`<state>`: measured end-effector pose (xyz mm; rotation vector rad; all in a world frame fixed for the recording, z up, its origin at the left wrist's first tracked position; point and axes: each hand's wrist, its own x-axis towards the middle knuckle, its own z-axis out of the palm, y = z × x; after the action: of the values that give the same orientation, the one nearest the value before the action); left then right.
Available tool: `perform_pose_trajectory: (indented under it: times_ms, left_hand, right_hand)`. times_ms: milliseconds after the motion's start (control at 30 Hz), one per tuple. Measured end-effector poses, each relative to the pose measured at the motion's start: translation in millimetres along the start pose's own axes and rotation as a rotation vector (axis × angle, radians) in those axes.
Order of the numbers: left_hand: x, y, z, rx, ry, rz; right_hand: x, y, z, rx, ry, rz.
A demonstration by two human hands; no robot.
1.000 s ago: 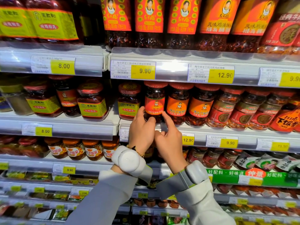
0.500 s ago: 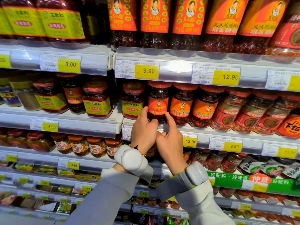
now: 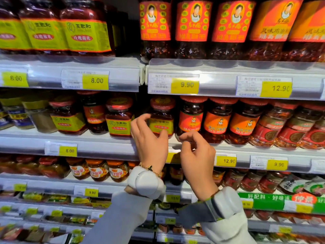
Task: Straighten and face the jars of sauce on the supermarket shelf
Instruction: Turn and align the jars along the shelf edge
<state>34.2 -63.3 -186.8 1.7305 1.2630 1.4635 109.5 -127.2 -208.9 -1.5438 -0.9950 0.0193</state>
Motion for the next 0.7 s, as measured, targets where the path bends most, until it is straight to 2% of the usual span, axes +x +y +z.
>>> perform_pose_trajectory:
  times_ms: [233,367,500,700]
  left_hand:
    - [30.0,-24.7,-10.0,0.051,-0.386,-0.043]
    - [40.3,-23.0,-12.8,0.068,-0.498,-0.056]
    - [46.6,-14.1,-10.8,0.056,-0.551,-0.141]
    - [39.4,-13.5,-9.4,0.082,-0.463,-0.176]
  right_hand:
    - [-2.6,-13.9,47.1,-0.161,-0.014,0.033]
    - [-5.9,-11.3,59.0,-0.193,-0.097,0.139]
    - [-5.2,-11.4,57.9,-0.128,-0.101,0.186]
    - [-12.8,-11.7,56.6,0.085,-0.021,0.179]
